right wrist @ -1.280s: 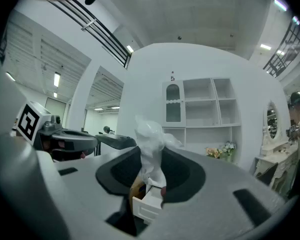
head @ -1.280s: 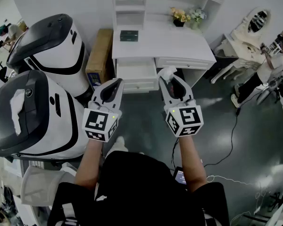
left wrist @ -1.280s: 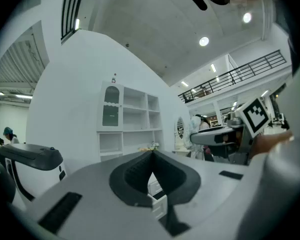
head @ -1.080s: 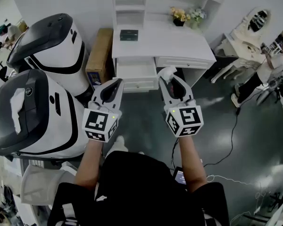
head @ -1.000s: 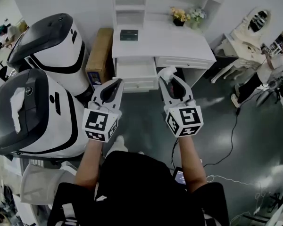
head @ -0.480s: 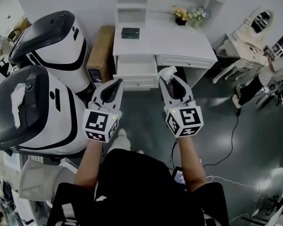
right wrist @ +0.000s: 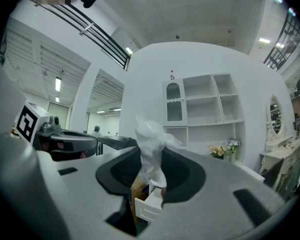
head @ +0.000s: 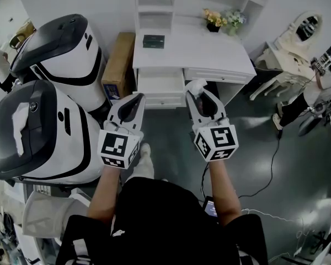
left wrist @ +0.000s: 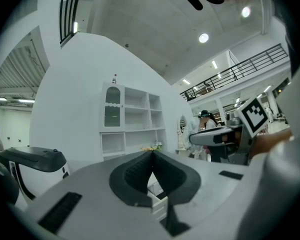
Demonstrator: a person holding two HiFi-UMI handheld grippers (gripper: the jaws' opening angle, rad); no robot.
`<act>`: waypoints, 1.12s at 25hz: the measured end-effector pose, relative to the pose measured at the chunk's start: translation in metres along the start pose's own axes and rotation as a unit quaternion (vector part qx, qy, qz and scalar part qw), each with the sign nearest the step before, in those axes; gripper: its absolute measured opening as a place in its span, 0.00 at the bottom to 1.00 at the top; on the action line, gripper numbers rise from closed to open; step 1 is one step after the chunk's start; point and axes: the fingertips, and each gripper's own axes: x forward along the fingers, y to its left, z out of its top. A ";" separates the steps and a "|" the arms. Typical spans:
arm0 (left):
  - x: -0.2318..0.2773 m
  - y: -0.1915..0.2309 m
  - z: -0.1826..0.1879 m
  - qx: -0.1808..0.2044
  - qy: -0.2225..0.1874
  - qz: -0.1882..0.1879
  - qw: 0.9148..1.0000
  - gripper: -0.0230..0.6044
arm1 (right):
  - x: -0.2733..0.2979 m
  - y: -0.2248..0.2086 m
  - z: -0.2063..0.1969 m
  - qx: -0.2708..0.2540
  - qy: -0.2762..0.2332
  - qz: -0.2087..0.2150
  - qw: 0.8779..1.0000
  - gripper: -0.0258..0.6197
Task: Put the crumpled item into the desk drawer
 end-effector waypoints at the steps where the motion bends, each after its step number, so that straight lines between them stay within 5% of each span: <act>1: 0.004 0.002 -0.001 -0.001 0.001 0.001 1.000 0.05 | 0.004 -0.002 0.000 0.000 0.001 0.000 1.000 0.22; 28: 0.126 0.080 -0.016 -0.029 0.009 -0.017 0.999 0.05 | 0.129 -0.057 -0.006 -0.010 0.020 -0.008 1.000 0.23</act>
